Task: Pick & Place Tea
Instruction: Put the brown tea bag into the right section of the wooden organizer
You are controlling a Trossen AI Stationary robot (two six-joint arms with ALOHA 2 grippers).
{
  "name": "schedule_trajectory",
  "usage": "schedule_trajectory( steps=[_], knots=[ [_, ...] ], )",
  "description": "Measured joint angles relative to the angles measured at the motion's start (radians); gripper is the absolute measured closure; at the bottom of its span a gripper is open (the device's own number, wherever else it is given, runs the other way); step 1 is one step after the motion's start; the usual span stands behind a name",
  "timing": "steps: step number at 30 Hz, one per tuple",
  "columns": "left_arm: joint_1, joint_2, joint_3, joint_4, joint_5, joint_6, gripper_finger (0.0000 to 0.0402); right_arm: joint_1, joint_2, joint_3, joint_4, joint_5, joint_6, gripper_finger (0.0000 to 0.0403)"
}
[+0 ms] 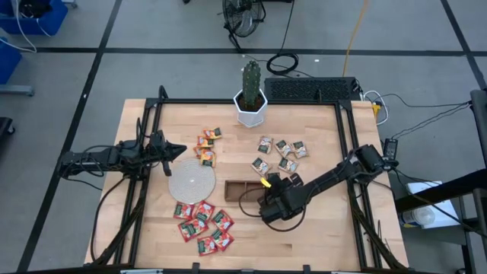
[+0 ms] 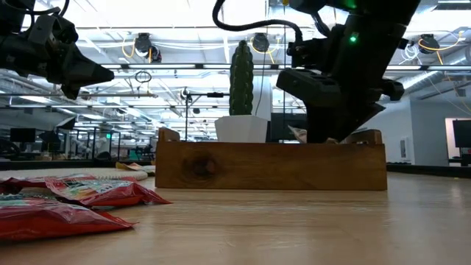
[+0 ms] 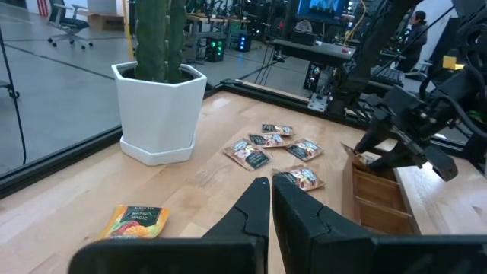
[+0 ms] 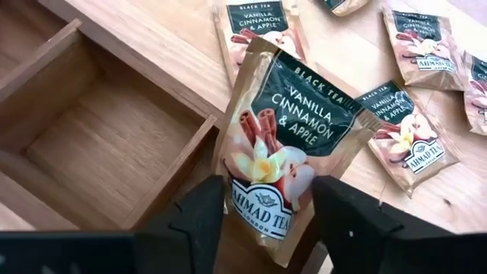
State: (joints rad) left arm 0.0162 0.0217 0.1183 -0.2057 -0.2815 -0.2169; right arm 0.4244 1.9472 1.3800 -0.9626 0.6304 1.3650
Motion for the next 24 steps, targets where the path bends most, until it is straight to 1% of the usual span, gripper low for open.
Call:
schedule_trajectory(
  steps=[6, 9, 16, 19, 24],
  knots=[
    [0.0, 0.0, 0.0, 0.0, 0.0, 0.0, 0.038, 0.004, 0.0, 0.0, 0.106, -0.016, -0.047, 0.0213],
    [0.0, 0.0, 0.0, 0.0, 0.0, 0.0, 0.038, 0.005, 0.0, 0.0, 0.101, -0.033, -0.049, 0.0213],
    [0.0, 0.0, 0.0, 0.0, 0.0, 0.0, 0.038, 0.004, -0.017, 0.0, 0.095, -0.029, -0.049, 0.0214],
    [0.0, 0.0, 0.0, 0.0, 0.0, 0.0, 0.038, 0.005, -0.038, 0.0, 0.09, -0.017, -0.063, 0.0215],
    [0.0, 0.0, 0.0, -0.001, 0.0, 0.0, 0.038, 0.005, -0.086, 0.0, 0.09, 0.051, -0.127, 0.0215]
  ],
)
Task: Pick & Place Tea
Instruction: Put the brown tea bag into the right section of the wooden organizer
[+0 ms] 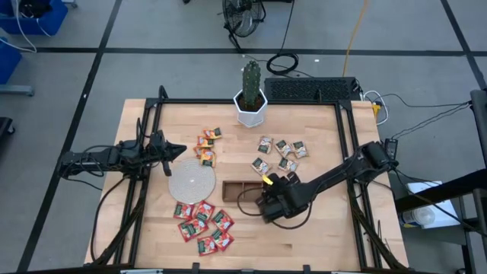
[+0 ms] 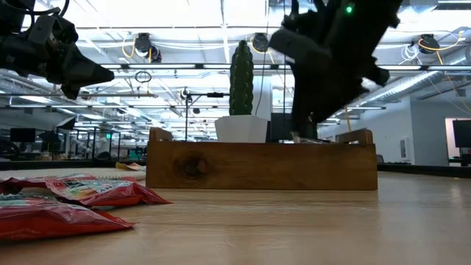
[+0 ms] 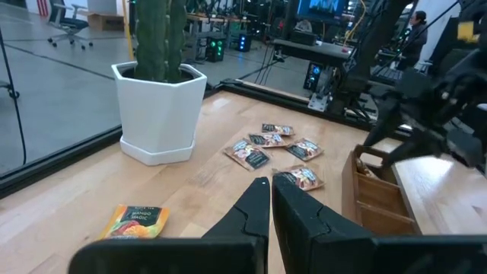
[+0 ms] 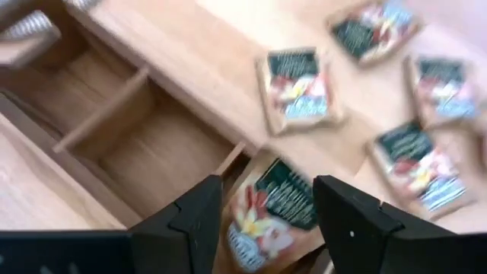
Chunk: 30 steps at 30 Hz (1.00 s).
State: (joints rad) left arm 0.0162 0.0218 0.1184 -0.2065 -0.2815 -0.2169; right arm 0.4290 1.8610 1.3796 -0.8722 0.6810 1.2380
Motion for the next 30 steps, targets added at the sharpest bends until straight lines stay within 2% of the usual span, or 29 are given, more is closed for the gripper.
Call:
schedule_trajectory(
  steps=[6, 10, 12, 14, 18, 21, 24, 28, 30],
  knots=[
    [0.0, 0.0, 0.0, 0.001, 0.0, 0.0, 0.038, -0.041, -0.072, 0.0, 0.0, 0.047, -0.258, 0.0215],
    [0.0, 0.0, 0.0, 0.001, 0.0, 0.0, 0.038, -0.078, -0.102, 0.0, 0.003, 0.023, -0.642, 0.022],
    [0.0, 0.0, 0.0, 0.0, 0.0, 0.0, 0.038, -0.095, -0.11, 0.0, 0.014, 0.007, -0.78, 0.0225],
    [0.0, 0.0, 0.0, 0.001, 0.0, 0.0, 0.038, -0.132, -0.119, 0.0, 0.021, -0.103, -0.877, 0.0231],
    [0.0, 0.0, 0.0, 0.001, 0.0, 0.0, 0.038, -0.256, -0.118, -0.003, 0.036, -0.525, -0.965, 0.0237],
    [0.0, 0.0, 0.0, 0.001, 0.0, 0.0, 0.038, -0.328, -0.12, -0.034, 0.094, -0.703, -1.025, 0.0238],
    [0.0, 0.0, 0.0, 0.001, 0.0, 0.0, 0.038, -0.374, -0.123, -0.053, 0.101, -0.763, -1.075, 0.0237],
    [0.0, 0.0, 0.0, 0.001, 0.0, 0.0, 0.038, -0.404, -0.126, -0.08, 0.109, -0.765, -1.121, 0.0237],
    [0.0, 0.0, 0.0, 0.001, 0.0, 0.0, 0.038, -0.41, -0.126, -0.104, 0.132, -0.801, -1.127, 0.0238]
  ],
)
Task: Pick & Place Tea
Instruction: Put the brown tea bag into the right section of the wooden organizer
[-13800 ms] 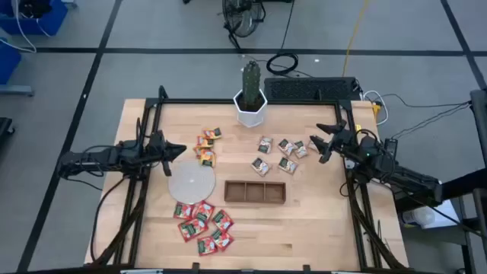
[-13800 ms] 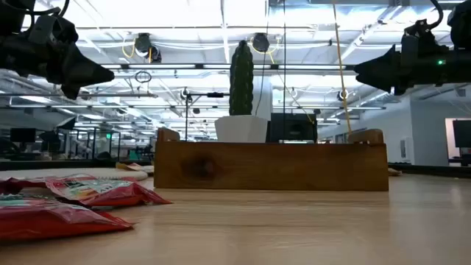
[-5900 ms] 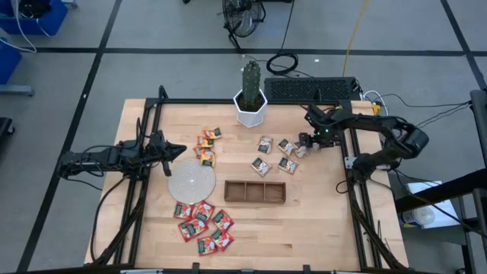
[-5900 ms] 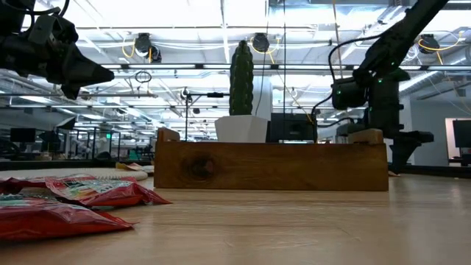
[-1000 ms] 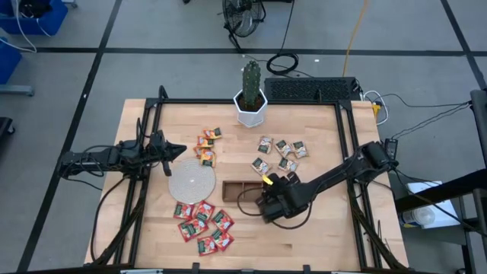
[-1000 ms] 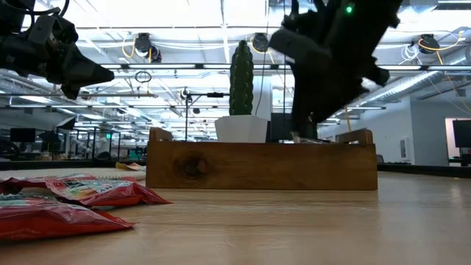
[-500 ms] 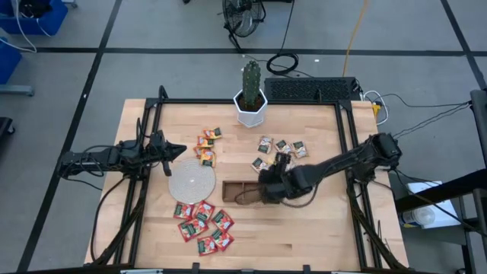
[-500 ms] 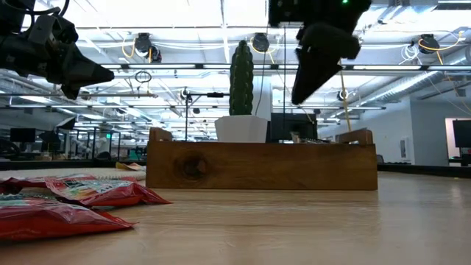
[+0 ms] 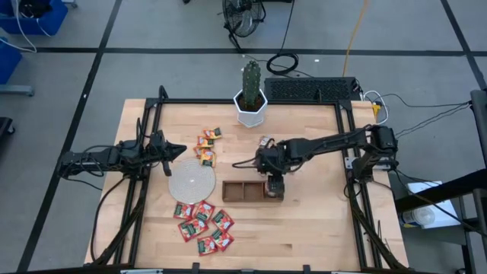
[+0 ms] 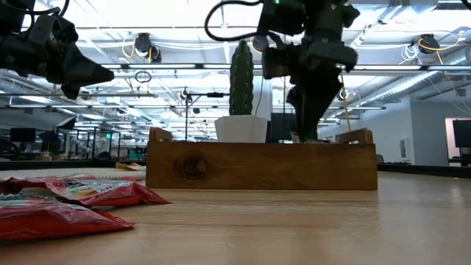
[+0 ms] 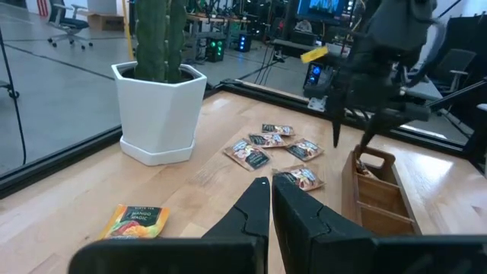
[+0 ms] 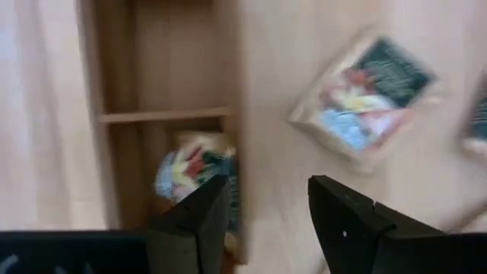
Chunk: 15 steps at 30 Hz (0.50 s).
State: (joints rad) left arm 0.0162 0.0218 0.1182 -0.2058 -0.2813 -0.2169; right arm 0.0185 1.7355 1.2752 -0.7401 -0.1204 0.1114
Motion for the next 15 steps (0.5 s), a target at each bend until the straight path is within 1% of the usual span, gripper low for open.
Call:
schedule_trajectory(
  steps=[5, 8, 15],
  knots=[
    [0.0, 0.0, 0.0, 0.0, 0.0, 0.0, 0.038, 0.001, 0.0, -0.066, 0.109, -0.142, 0.011, 0.0239],
    [0.0, 0.0, 0.0, 0.0, 0.0, 0.0, 0.038, 0.001, 0.0, -0.082, 0.149, -0.171, 0.034, 0.0242],
    [0.0, 0.0, 0.0, 0.0, 0.0, 0.0, 0.038, 0.009, -0.001, -0.083, 0.148, -0.173, 0.084, 0.0254]
  ],
)
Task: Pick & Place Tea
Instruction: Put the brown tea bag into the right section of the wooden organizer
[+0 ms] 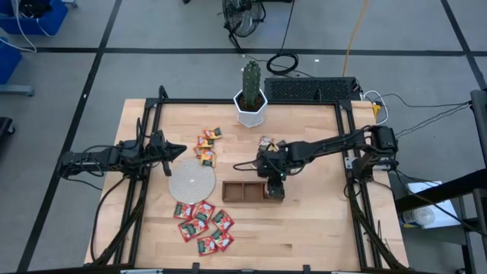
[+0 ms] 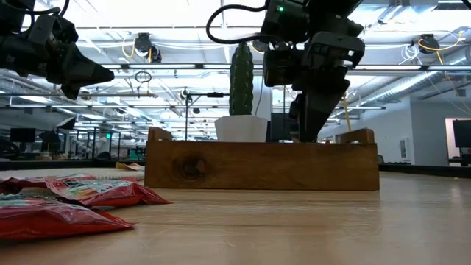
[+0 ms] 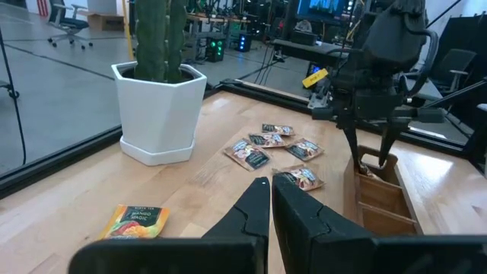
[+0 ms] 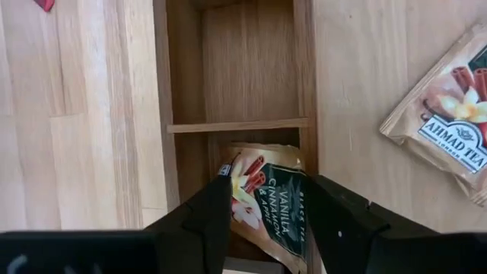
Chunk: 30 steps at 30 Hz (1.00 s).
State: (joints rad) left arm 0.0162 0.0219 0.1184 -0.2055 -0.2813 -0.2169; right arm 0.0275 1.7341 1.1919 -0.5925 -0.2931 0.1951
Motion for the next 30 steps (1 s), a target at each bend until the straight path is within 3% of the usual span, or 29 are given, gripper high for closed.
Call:
schedule_trajectory(
  steps=[15, 24, 30],
  knots=[
    [0.0, 0.0, 0.0, -0.001, 0.0, 0.0, 0.038, 0.028, -0.032, -0.002, 0.009, -0.001, 0.006, 0.0312],
    [0.0, 0.0, 0.0, 0.0, 0.0, 0.0, 0.038, 0.046, -0.032, -0.002, -0.003, -0.001, -0.019, 0.0395],
    [0.0, 0.0, 0.0, 0.0, 0.0, 0.0, 0.038, 0.069, -0.037, -0.002, -0.003, 0.05, -0.028, 0.0401]
  ],
)
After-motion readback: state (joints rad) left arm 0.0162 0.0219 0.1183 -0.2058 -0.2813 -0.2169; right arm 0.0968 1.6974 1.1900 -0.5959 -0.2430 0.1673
